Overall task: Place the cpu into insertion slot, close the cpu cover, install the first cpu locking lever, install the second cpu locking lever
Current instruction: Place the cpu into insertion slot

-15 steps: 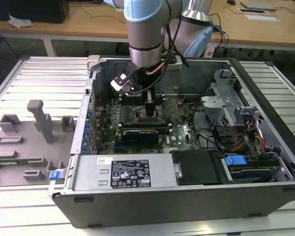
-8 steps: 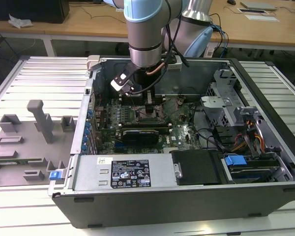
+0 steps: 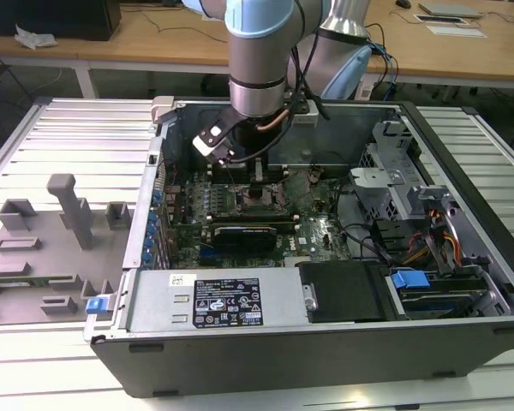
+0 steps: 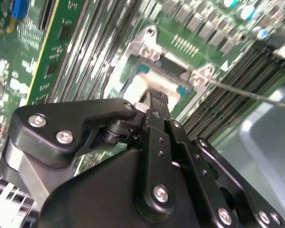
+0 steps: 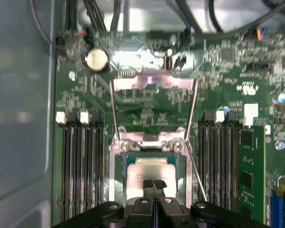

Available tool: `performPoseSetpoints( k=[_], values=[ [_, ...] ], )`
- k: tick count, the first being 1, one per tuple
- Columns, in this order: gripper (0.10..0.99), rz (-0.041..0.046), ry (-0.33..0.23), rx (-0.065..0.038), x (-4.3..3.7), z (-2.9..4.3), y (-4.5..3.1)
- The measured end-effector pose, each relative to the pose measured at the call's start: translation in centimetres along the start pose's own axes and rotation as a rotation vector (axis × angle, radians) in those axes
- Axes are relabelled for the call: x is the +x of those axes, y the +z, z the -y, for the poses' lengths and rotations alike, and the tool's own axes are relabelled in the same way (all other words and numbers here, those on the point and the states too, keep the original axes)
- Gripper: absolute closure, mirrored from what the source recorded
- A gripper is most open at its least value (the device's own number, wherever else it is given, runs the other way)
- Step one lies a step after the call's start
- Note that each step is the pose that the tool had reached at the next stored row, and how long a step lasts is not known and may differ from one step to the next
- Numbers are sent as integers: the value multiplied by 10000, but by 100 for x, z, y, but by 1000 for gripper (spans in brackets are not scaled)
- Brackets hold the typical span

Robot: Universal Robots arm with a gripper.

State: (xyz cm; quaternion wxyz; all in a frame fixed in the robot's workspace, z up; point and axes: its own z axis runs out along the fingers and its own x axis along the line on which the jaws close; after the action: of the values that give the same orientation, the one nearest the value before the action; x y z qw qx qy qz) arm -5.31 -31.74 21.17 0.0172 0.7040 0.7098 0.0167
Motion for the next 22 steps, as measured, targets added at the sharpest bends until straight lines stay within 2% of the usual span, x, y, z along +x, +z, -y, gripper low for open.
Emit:
performPoseSetpoints(
  k=[2,4,7,11,22],
  values=[
    [980,1,1,11,0,-2,0],
    [980,-2,1,10,0,-66,4],
    [980,-1,0,10,-1,-122,6],
    [980,9,-1,10,-1,-127,-26],
    [980,16,0,10,-1,-135,-189]
  ],
)
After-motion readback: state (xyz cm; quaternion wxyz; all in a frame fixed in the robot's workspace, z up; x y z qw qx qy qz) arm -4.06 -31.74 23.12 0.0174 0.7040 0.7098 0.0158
